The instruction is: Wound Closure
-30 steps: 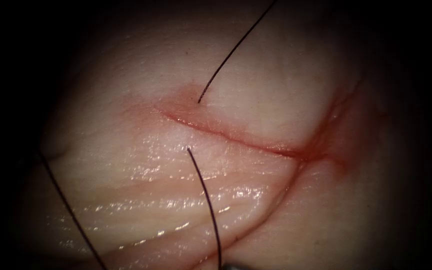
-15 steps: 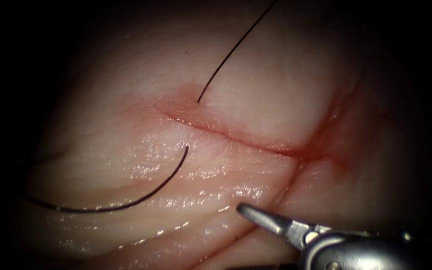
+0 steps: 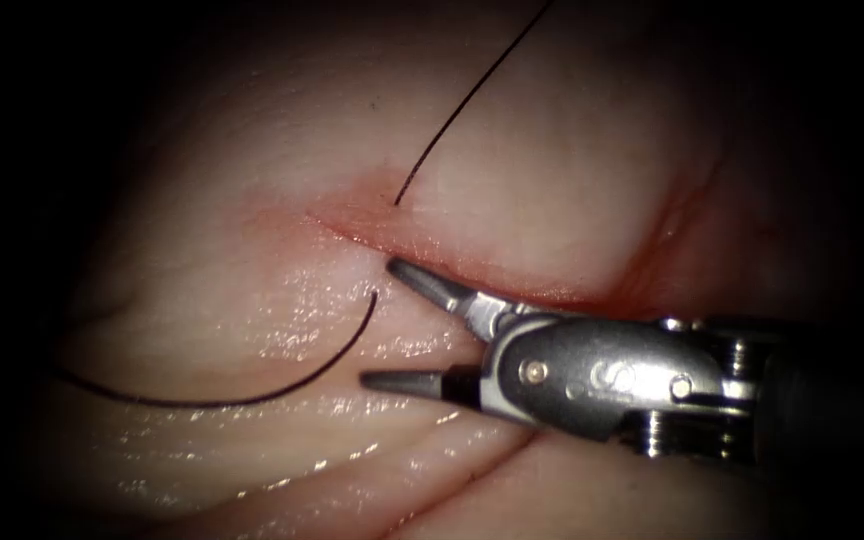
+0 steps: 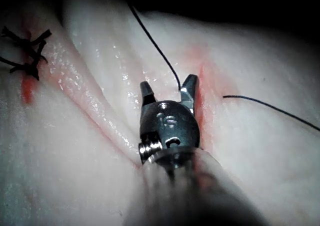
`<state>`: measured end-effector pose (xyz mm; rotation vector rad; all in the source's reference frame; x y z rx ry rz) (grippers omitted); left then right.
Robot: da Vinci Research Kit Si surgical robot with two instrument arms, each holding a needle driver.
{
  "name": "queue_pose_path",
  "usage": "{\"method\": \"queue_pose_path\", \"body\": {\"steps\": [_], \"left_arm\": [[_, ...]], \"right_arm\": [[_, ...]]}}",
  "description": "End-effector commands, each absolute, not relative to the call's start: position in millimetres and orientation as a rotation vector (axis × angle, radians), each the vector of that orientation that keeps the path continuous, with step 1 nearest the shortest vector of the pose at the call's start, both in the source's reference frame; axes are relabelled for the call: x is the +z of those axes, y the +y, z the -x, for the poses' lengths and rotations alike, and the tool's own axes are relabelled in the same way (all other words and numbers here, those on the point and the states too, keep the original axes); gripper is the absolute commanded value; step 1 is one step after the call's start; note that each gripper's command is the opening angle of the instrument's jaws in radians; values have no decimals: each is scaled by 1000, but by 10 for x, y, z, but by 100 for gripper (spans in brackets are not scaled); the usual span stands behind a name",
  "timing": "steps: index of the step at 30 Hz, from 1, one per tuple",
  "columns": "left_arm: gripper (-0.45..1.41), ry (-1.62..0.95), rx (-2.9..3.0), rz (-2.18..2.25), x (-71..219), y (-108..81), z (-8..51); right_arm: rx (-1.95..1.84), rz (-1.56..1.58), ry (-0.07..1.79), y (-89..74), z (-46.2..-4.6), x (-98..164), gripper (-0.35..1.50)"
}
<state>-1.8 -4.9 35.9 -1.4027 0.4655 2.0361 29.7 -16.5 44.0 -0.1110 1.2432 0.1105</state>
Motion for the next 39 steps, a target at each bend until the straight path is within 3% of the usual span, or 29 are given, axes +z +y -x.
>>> {"method": "queue_pose_path", "body": {"steps": [1,4,5,6,7,22,38,39], "left_arm": [[-45,460,2036,1414,365,-50,24],[-45,456,2042,1414,365,-51,24],[-45,454,2045,1415,364,-51,24],[-45,449,2051,1415,364,-51,24],[-45,448,2051,1418,364,-51,24],[-45,383,2116,1469,376,-50,51],[-45,329,2133,1483,390,-55,75],[-45,315,2148,1481,392,-52,72]], "right_arm": [[110,109,1244,-158,-309,448,106],[111,109,1241,-156,-312,450,98],[108,105,1243,-155,-313,451,81],[106,96,1244,-156,-314,451,14],[102,75,1232,-159,-314,451,-35],[-5,17,1264,-263,-265,367,-35],[-181,-68,1258,-392,-309,298,-35],[-164,-72,1273,-378,-313,299,15]]}}
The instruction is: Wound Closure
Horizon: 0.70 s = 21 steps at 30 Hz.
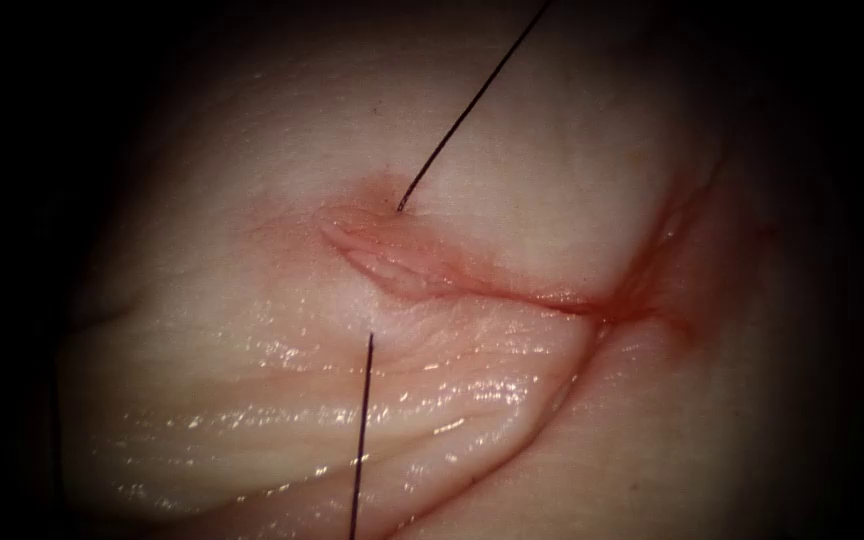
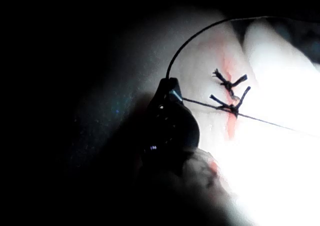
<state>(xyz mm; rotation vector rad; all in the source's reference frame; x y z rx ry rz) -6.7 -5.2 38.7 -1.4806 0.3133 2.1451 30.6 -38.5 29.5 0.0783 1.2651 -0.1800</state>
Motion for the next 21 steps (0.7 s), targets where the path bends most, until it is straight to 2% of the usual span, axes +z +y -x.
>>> {"method": "queue_pose_path", "body": {"steps": [1,2,3,4,5,6,8,13,21], "left_arm": [[-45,317,2156,1482,393,-52,70],[-45,323,2169,1483,394,-51,69],[-45,335,2186,1487,396,-50,66],[-45,349,2221,1489,397,-49,63],[-45,349,2221,1489,397,-49,63],[-45,462,2380,1352,401,-45,47],[-45,547,2491,1217,403,-42,35],[-45,743,2689,914,410,-32,3],[-45,805,2731,841,421,-26,14]], "right_arm": [[-144,-66,1289,-368,-312,300,57],[-127,-62,1300,-359,-310,301,88],[-105,-62,1306,-350,-307,301,106],[-90,-48,1308,-337,-302,302,118],[-90,-48,1308,-337,-302,302,118],[-60,-11,1315,-308,-288,302,130],[-50,12,1320,-289,-279,302,135],[-23,54,1318,-246,-261,308,133],[37,143,1268,-191,-274,375,131]]}}
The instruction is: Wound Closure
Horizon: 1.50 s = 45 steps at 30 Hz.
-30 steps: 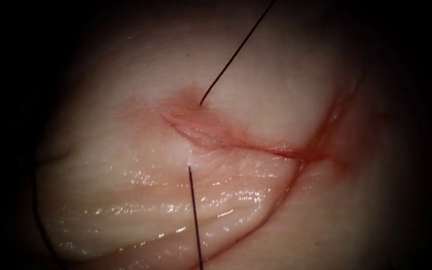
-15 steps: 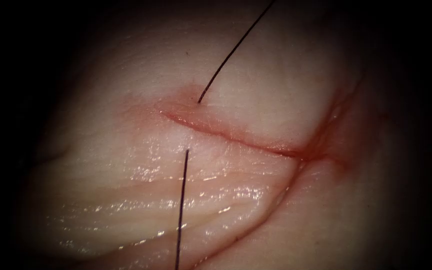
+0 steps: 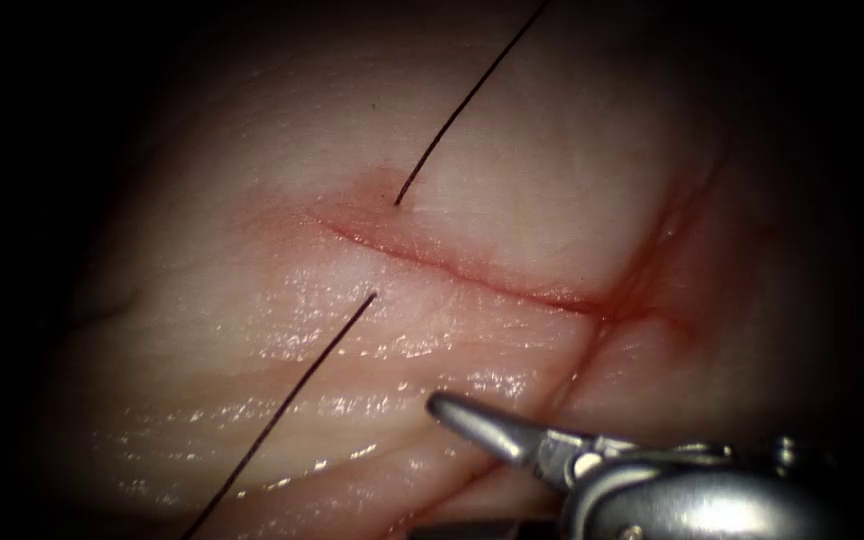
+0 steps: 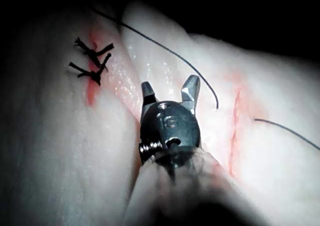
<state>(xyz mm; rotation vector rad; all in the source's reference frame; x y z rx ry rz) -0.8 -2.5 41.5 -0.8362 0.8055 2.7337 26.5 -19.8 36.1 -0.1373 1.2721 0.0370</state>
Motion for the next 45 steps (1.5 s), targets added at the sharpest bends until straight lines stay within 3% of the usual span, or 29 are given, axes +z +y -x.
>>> {"method": "queue_pose_path", "body": {"steps": [1,14,15,16,17,35,45], "left_arm": [[-45,805,2731,846,422,-26,16],[-45,700,2642,1038,435,-35,36],[-45,683,2634,1058,434,-37,40],[-45,675,2629,1070,433,-37,42],[-45,674,2629,1073,433,-37,43],[-45,623,2626,1123,440,-46,81],[-45,621,2634,1120,444,-47,82]], "right_arm": [[40,148,1264,-187,-276,384,131],[22,191,1193,-162,-314,447,113],[22,191,1190,-161,-318,448,77],[11,177,1182,-162,-317,447,-15],[1,166,1175,-163,-315,446,-35],[-170,88,1243,-306,-276,315,-35],[-252,14,1283,-377,-284,274,-35]]}}
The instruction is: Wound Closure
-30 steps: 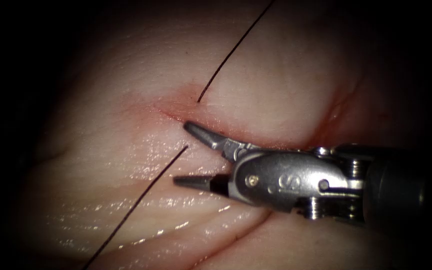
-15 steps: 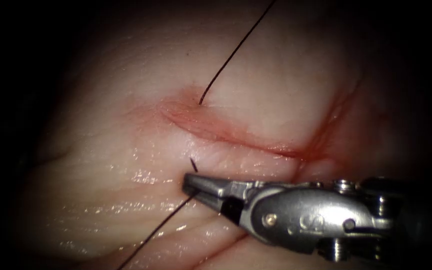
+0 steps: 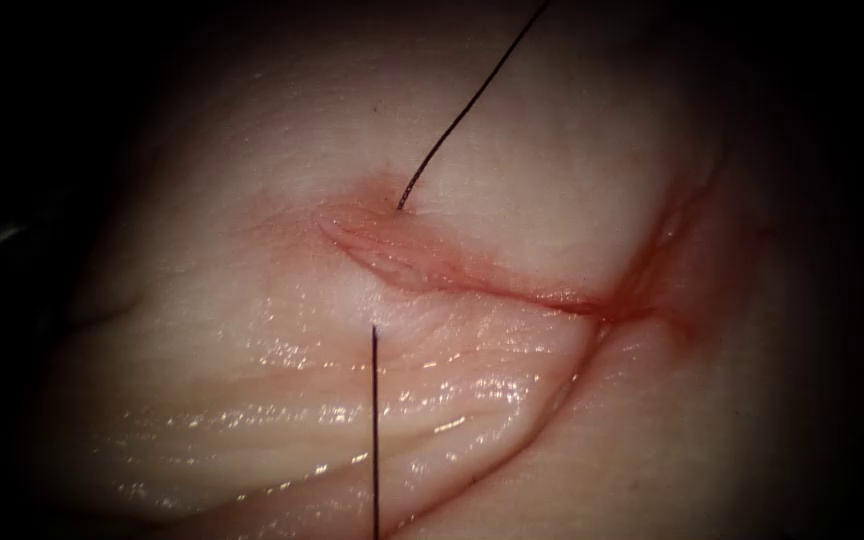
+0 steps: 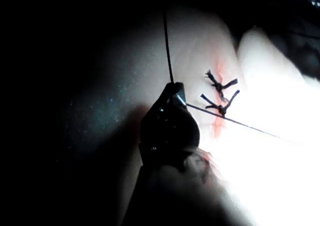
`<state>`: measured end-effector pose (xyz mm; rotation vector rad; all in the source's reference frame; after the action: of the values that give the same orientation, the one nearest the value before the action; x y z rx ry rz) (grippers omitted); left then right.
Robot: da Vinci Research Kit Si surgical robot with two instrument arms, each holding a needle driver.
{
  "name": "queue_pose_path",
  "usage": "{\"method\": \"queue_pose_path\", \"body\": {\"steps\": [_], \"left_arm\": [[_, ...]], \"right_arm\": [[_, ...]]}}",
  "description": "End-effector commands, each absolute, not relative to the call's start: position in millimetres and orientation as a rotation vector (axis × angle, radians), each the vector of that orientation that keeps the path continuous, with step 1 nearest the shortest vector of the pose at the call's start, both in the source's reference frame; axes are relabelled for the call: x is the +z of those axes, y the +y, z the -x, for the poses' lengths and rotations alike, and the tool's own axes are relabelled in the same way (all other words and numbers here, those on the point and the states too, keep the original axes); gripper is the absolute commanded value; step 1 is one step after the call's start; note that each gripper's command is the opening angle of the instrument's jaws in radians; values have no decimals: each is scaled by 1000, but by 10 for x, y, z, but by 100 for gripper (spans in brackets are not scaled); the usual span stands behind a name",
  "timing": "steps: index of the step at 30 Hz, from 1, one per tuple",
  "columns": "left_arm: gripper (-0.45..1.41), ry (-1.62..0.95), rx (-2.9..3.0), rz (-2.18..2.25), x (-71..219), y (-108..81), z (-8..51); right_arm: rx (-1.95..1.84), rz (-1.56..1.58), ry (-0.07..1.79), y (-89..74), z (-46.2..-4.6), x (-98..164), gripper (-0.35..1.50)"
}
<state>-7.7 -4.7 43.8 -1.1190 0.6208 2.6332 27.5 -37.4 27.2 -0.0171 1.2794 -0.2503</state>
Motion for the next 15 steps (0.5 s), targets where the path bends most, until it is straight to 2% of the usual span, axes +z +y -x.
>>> {"method": "queue_pose_path", "body": {"steps": [1,2,3,4,5,7,15], "left_arm": [[-45,623,2634,1120,445,-48,82],[-45,622,2637,1118,446,-48,83],[-45,621,2639,1119,448,-48,82],[-45,620,2642,1117,448,-48,83],[-45,621,2642,1116,449,-48,83],[-45,621,2645,1113,451,-48,82],[-45,672,2692,1026,456,-40,68]], "right_arm": [[-249,11,1289,-375,-286,273,-35],[-246,9,1295,-371,-288,273,-35],[-217,19,1309,-357,-291,274,67],[-199,27,1320,-350,-291,274,96],[-180,32,1328,-341,-289,275,111],[-137,32,1340,-320,-284,275,125],[-69,104,1356,-235,-251,281,133]]}}
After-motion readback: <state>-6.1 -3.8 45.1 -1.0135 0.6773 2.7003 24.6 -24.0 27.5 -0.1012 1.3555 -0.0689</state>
